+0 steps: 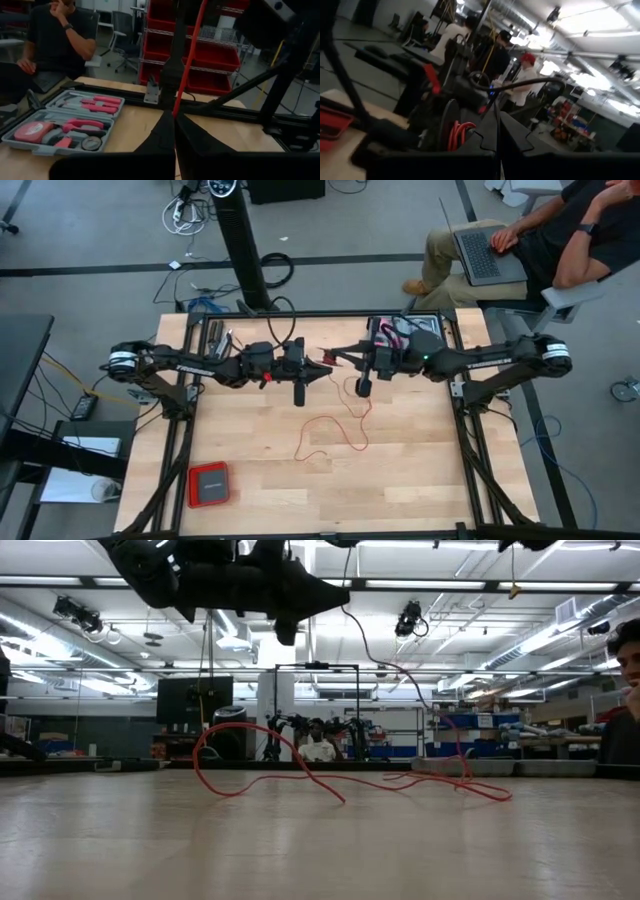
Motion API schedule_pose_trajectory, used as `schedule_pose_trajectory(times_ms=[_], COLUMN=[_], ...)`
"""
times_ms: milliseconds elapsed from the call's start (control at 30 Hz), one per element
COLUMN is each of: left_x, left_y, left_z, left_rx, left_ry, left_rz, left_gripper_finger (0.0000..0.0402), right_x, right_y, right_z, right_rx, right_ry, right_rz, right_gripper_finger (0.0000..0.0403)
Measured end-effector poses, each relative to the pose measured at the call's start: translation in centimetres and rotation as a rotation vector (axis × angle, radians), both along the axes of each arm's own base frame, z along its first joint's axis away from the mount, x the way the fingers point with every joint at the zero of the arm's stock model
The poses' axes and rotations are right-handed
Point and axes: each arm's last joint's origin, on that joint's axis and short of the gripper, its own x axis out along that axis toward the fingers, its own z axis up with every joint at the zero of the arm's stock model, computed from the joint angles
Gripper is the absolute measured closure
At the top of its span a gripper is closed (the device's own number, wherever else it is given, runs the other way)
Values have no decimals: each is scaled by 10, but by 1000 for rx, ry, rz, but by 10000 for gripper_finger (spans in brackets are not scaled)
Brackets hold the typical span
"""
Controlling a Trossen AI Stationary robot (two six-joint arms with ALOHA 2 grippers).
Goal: Coil cords
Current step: Coil the red cable wire onto the black spool
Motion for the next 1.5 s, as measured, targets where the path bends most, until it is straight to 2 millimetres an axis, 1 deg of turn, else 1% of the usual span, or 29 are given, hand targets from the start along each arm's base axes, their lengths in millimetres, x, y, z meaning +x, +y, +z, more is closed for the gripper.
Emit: schedule_pose_trajectory(times_ms=[133, 267, 333, 567, 833, 967, 1100, 1500], left_x=[-2, -2, -1, 3, 6, 7, 9, 10], left_y=[1, 2, 2, 1, 2, 2, 2, 2], left_z=[1, 7, 12, 17, 23, 29, 36, 42], left_rx=[25, 37, 33, 10, 17, 23, 26, -22], left_ry=[10, 46, 66, 210, 283, 283, 260, 232], left_rz=[3, -12, -16, -27, -31, -36, -38, -13], left_gripper_finger=[401, 401, 401, 401, 401, 401, 401, 401], right_x=[-10, -13, -13, -14, -17, -17, -13, 13], right_y=[0, 0, -1, -1, -1, -1, -3, -9], right_z=[2, -7, -13, -21, -35, -37, -43, -53], right_rx=[62, 100, 102, 69, 68, 67, 32, -57], right_ry=[64, 184, 247, 335, 485, 505, 527, 440], right_rz=[15, -10, -44, -59, -46, -67, -122, -300], right_gripper_finger=[402, 402, 402, 402, 402, 402, 402, 403])
